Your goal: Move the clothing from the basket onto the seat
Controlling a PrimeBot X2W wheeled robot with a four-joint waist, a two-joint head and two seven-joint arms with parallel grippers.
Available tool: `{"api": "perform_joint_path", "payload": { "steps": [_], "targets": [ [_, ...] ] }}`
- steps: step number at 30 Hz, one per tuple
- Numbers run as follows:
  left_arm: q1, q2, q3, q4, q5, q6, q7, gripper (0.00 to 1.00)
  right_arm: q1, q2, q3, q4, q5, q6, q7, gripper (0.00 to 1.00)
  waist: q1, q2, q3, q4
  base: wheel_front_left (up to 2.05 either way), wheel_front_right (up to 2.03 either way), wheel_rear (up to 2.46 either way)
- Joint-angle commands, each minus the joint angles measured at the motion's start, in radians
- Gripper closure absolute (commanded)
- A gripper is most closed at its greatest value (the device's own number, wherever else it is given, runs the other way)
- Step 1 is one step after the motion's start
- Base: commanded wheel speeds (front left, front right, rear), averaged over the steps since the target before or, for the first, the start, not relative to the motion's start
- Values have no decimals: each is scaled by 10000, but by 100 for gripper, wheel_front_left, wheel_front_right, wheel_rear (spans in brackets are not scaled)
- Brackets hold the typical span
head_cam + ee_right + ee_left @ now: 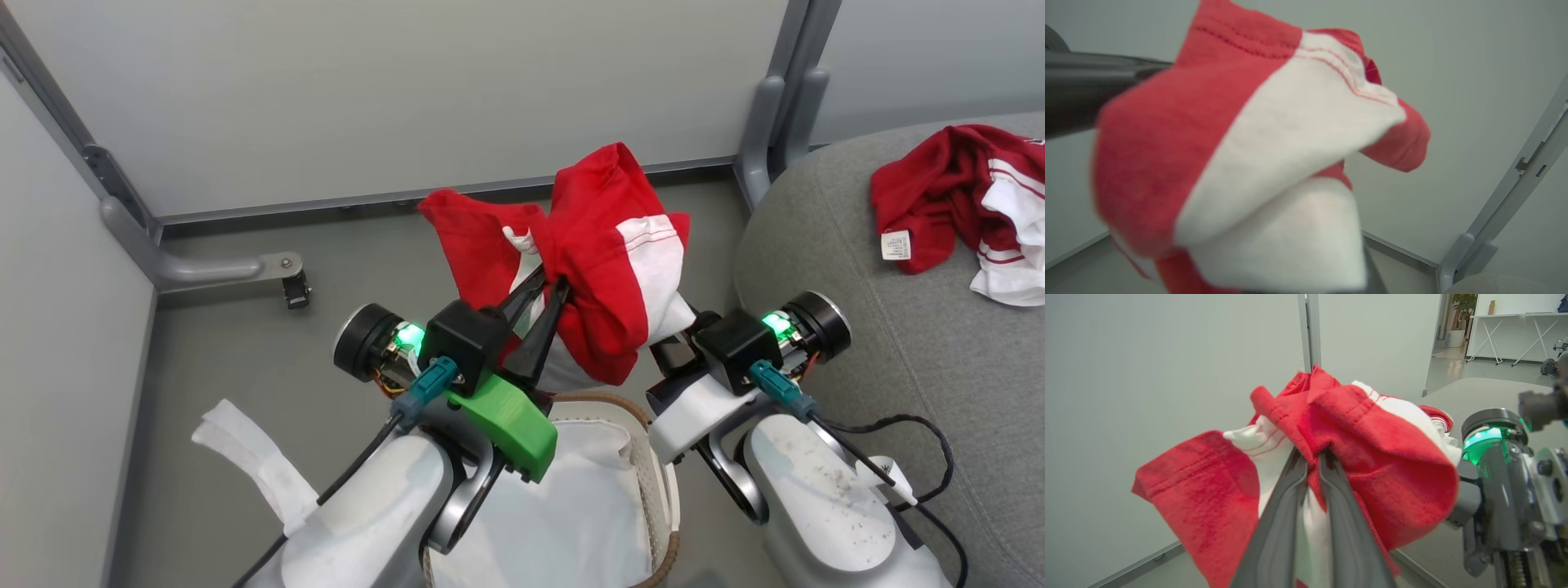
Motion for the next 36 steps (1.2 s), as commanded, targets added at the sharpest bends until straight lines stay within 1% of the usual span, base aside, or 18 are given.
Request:
{"api": "perform_joint_path", "payload": {
  "steps": [1, 2, 3, 4, 5, 11, 15, 24, 26, 31, 36],
  "targets": [
    [209, 17, 20, -29, -101, 72, -104, 66, -87, -38, -52, 39, 15, -14, -19, 100, 1, 0, -18, 21, 0, 0, 0],
    [246, 12, 28, -30, -126, 84, -100, 58, -75, -40, -77, 41, -4, -14, -19, 100, 1, 0, -26, 32, 0, 0, 0],
    [292, 4, 40, -32, -169, 117, -147, 22, -60, -40, -107, 47, -30, -14, -19, 100, 1, 0, -34, 48, 0, 0, 0],
    [328, -1, 50, -29, -212, 132, -173, 2, -46, -38, -134, 51, -48, -14, -19, 100, 1, 0, -40, 60, 0, 0, 0],
    [383, -12, 78, -15, -243, 153, -195, 0, -32, -38, -175, 55, -75, -14, -19, 100, 1, 0, -47, 74, 0, 0, 0],
    [645, -8, 80, 19, -317, 208, -437, 0, 67, -38, -508, -24, -180, -14, -19, 100, 1, 0, -58, 107, 0, 0, 0],
    [905, 98, -30, 150, -384, 70, -650, 0, 155, -38, -781, -55, -303, -14, -19, 100, 1, 0, -84, 60, 0, 0, 0],
    [1525, 244, -277, 490, -491, -59, -1054, 0, 446, -37, -1583, -156, -588, -14, -19, 100, 1, 0, -73, -97, 0, 0, 0],
    [1610, 266, -385, 549, -496, -173, -1088, 0, 548, -40, -1752, -171, -669, -14, -19, 100, 1, 0, -50, -135, 0, 0, 0],
    [1732, 242, -578, 772, -467, -280, -1221, 0, 698, -37, -2202, -275, -862, -14, -19, 100, 1, 0, -9, -239, 0, 0, 0],
    [1719, 161, -670, 896, -404, -292, -1330, 0, 853, -40, -2677, -406, -1018, -14, -19, 100, 1, 0, 94, -506, 0, 0, 0]
  ]
}}
